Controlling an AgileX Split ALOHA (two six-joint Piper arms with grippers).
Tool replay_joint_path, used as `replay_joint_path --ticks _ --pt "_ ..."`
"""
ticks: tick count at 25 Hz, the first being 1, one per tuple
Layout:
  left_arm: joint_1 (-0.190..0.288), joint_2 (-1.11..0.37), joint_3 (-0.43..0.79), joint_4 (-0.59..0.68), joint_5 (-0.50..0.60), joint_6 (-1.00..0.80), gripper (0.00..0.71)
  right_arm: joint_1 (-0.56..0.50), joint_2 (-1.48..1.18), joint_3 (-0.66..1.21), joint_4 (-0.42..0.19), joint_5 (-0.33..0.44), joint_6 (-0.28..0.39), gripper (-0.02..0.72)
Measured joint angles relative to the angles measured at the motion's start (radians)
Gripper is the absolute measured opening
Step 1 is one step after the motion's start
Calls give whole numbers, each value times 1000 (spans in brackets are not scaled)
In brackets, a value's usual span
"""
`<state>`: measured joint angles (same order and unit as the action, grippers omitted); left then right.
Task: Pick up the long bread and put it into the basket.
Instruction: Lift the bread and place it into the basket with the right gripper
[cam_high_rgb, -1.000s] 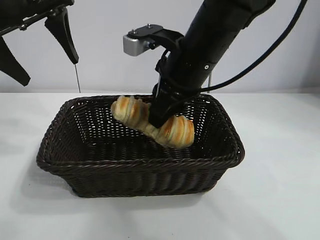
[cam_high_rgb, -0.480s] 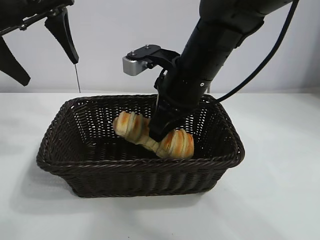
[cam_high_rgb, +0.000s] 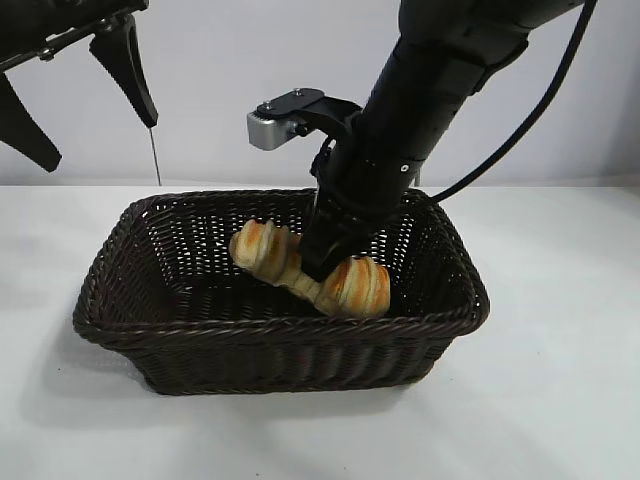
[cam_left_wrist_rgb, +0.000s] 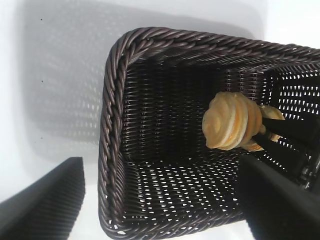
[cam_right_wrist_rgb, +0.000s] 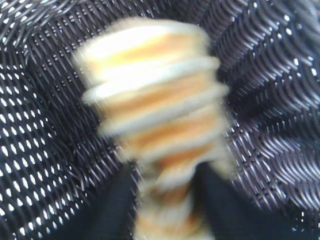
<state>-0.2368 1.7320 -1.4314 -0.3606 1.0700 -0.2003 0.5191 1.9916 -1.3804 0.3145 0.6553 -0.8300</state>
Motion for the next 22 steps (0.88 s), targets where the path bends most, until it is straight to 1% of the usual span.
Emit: replay_joint_path --ticks 5,8,9,12,15,18,22 --pt "0 0 0 0 0 0 598 0 -14 -3 -1 -1 11 500" --pt "0 0 0 0 0 0 598 0 -29 -6 -8 -1 26 577" --pt "0 0 0 0 0 0 598 0 -30 -6 -10 1 36 592" --pt "0 0 0 0 0 0 598 0 -30 -7 -12 3 76 617" --pt "0 0 0 0 0 0 598 0 -30 -28 -15 21 110 649" --pt "0 0 0 0 0 0 598 0 -30 -68 -17 64 144 680" --pt "0 0 0 0 0 0 598 2 -30 -126 -54 135 218 689"
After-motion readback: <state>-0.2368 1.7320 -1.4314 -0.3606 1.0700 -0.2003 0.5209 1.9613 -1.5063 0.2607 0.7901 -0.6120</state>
